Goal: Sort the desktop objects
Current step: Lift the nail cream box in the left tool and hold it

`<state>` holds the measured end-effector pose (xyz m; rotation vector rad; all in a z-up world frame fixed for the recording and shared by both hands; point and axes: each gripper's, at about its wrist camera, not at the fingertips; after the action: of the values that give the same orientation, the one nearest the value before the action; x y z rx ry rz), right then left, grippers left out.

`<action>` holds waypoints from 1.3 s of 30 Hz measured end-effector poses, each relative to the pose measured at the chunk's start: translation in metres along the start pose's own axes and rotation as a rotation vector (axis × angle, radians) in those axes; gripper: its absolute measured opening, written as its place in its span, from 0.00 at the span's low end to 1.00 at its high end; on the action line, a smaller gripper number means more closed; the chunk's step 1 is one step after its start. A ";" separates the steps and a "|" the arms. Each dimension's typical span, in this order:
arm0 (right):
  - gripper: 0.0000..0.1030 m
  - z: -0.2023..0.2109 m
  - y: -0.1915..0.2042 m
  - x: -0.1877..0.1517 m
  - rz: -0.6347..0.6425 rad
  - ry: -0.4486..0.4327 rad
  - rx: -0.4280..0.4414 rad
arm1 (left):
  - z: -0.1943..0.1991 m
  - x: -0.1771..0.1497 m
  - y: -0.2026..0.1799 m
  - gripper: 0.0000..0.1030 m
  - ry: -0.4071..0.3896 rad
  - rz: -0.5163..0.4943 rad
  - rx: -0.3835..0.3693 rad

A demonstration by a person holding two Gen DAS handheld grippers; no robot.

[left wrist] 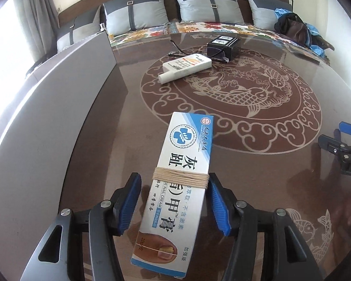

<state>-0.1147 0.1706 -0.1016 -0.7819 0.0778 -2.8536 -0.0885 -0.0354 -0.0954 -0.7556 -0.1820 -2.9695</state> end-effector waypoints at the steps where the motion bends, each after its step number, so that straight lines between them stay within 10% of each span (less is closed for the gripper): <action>1: 1.00 0.000 0.000 0.000 0.000 0.000 0.000 | -0.002 0.002 0.001 0.68 0.004 0.008 0.002; 12: 1.00 0.000 0.000 0.000 -0.001 0.000 0.001 | -0.025 0.009 0.026 1.00 0.016 0.166 -0.041; 39: 1.00 0.000 -0.001 0.000 -0.003 -0.003 0.002 | -0.026 0.007 0.028 1.00 -0.008 0.175 -0.048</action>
<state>-0.1147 0.1712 -0.1014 -0.7866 0.0737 -2.8550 -0.1038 -0.0665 -0.1117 -0.7473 -0.0432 -2.8151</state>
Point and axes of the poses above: each gripper's, at about its wrist camera, not at the fingertips, and z roughly against the way its jaws point, y to its left, x to its top, and after that the axes turned 6 degrees about y, right-handed
